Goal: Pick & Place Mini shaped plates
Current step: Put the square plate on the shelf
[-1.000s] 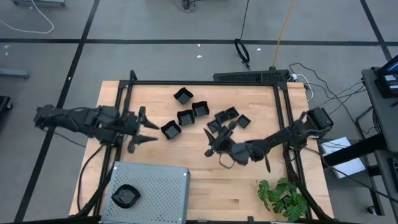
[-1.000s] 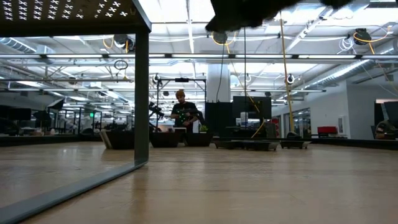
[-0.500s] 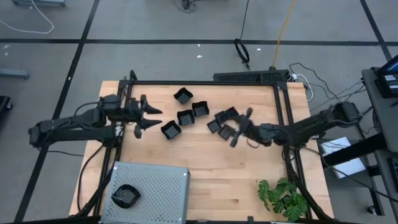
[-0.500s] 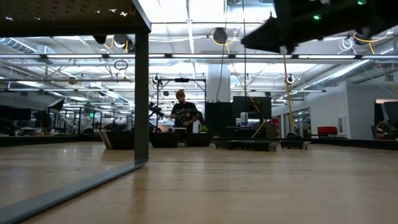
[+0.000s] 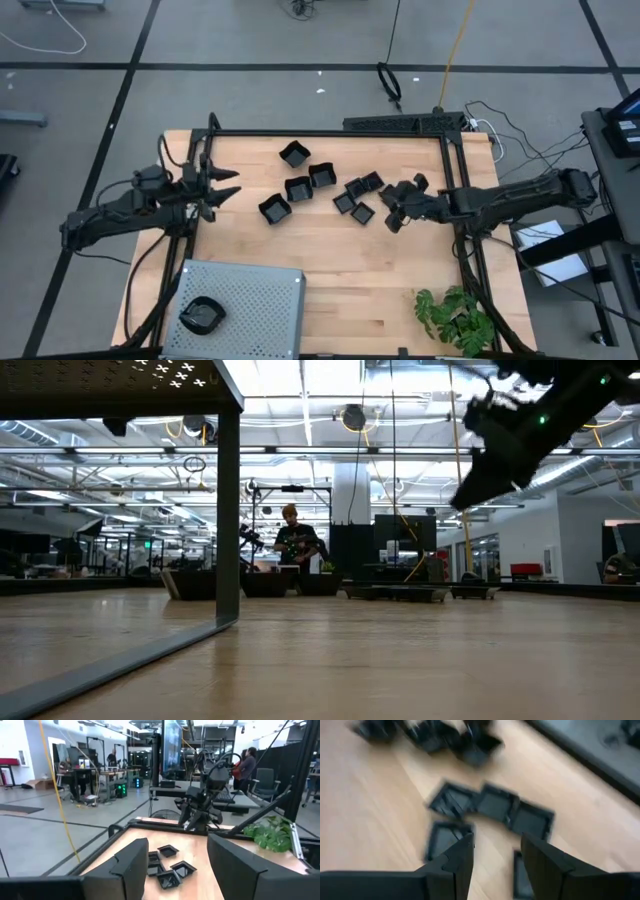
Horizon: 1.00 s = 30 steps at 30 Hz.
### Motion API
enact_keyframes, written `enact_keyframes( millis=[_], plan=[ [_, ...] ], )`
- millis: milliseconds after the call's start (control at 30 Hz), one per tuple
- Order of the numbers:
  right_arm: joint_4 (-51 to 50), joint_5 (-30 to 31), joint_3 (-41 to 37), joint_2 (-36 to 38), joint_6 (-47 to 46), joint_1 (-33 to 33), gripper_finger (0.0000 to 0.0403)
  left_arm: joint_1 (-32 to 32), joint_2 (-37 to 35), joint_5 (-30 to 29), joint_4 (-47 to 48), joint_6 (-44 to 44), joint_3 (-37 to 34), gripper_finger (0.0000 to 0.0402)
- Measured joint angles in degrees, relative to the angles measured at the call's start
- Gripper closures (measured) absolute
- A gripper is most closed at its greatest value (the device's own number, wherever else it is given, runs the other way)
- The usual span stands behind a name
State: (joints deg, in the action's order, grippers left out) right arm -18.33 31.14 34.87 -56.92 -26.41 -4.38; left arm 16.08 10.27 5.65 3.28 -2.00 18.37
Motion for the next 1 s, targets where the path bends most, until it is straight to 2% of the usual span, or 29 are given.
enact_keyframes(
  millis=[133, 300, 433, 633, 733, 1000],
  plan=[
    [-0.72, -1.57, -1.52, -3.14, -1.29, 3.37, 0.0250, -0.02, -0.26, -1.52, -2.02, -1.35, -3.28, 0.0195],
    [-0.17, -6.93, -2.27, -7.31, -2.70, 7.52, 0.0250, -0.02, 1.24, -2.40, -1.57, -2.89, -4.55, 0.0194],
    [1.71, -8.74, -2.27, -9.90, -2.70, 9.26, 0.0250, -0.02, 2.36, -2.34, -2.01, -3.54, -4.54, 0.0194],
    [3.86, -8.94, -2.27, -13.94, -0.75, 9.66, 0.0250, 0.00, 1.28, -4.06, -7.41, 0.42, -4.46, 0.0194],
    [3.81, -8.94, -2.27, -15.55, -1.34, 9.66, 0.0250, 0.03, 0.87, -5.86, -6.19, 1.53, -4.45, 0.0194],
    [6.56, -8.86, -2.27, -20.46, -0.71, 10.25, 0.0250, -0.07, 0.91, -5.75, -4.62, 0.00, -4.45, 0.0194]
  ],
)
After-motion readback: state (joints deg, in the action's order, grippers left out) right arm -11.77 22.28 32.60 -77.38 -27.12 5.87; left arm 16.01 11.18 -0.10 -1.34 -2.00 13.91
